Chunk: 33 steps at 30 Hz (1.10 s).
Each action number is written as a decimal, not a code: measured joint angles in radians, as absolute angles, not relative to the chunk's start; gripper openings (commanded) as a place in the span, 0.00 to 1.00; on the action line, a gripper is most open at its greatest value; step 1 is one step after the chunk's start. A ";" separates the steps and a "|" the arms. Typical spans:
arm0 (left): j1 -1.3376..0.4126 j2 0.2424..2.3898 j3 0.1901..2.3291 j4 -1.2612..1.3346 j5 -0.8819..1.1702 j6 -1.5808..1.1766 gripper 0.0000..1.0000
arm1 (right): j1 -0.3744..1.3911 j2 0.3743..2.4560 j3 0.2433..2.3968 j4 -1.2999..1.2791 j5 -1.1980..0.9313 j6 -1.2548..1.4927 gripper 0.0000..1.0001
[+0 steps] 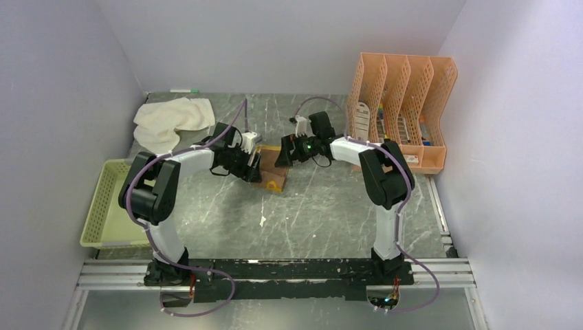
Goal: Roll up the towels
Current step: Roll the towel at the center of the board.
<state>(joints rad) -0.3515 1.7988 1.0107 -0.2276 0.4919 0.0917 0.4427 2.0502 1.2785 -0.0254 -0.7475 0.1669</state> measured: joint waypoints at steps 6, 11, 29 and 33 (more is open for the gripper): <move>-0.350 1.814 1.025 -0.226 0.509 0.085 0.81 | 0.435 1.922 1.213 -0.035 -0.434 0.148 1.00; -0.337 1.834 1.045 -0.227 0.535 0.084 0.81 | 0.463 1.710 1.106 -0.033 -0.102 0.102 1.00; -0.297 1.900 1.119 -0.287 0.634 0.062 0.80 | 0.948 1.591 0.880 0.129 0.204 -0.394 0.91; -0.294 1.906 1.127 -0.296 0.642 0.061 0.80 | 0.951 1.651 0.927 0.101 0.162 -0.442 0.91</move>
<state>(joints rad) -0.2939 1.9057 1.1275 -0.2958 0.6422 0.0608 0.9508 1.6512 0.9272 0.1005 0.1619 -0.4419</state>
